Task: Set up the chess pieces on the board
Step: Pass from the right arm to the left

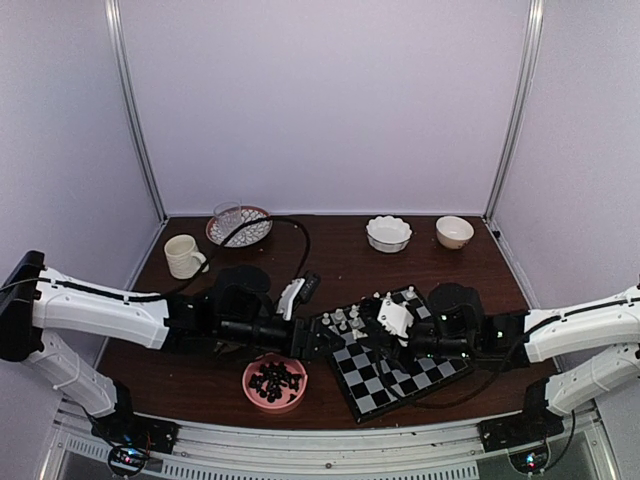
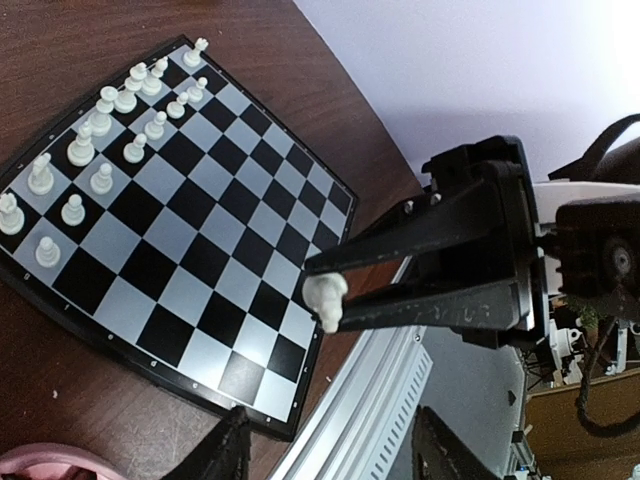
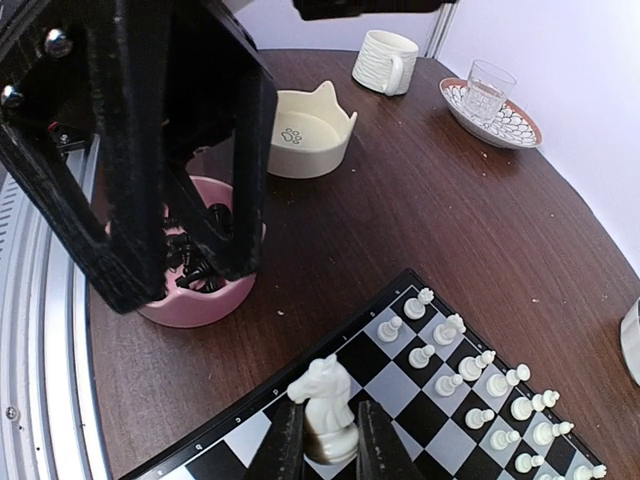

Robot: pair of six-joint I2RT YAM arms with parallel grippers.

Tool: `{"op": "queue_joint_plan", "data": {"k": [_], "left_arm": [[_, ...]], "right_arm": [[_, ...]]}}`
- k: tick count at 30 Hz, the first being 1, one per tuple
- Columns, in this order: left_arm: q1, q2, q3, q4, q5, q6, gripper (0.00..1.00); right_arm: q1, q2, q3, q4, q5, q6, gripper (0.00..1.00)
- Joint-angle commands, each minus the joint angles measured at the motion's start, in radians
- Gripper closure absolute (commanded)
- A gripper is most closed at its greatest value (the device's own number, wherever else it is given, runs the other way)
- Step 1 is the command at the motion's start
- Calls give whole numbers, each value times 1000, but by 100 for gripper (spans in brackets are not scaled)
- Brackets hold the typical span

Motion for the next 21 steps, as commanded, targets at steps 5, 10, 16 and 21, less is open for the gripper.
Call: {"op": "queue_joint_plan", "data": {"k": [5, 10, 16, 21], "left_arm": [[-4, 71, 74, 105, 32, -14, 51], [-5, 89, 93, 105, 30, -15, 59], [-3, 113, 106, 96, 27, -17, 62], [-5, 133, 118, 89, 33, -20, 63]], "right_arm": [[43, -13, -3, 23, 44, -35, 87], [57, -13, -2, 24, 59, -43, 87], [70, -11, -3, 27, 84, -47, 87], [77, -10, -1, 27, 96, -50, 87]]}}
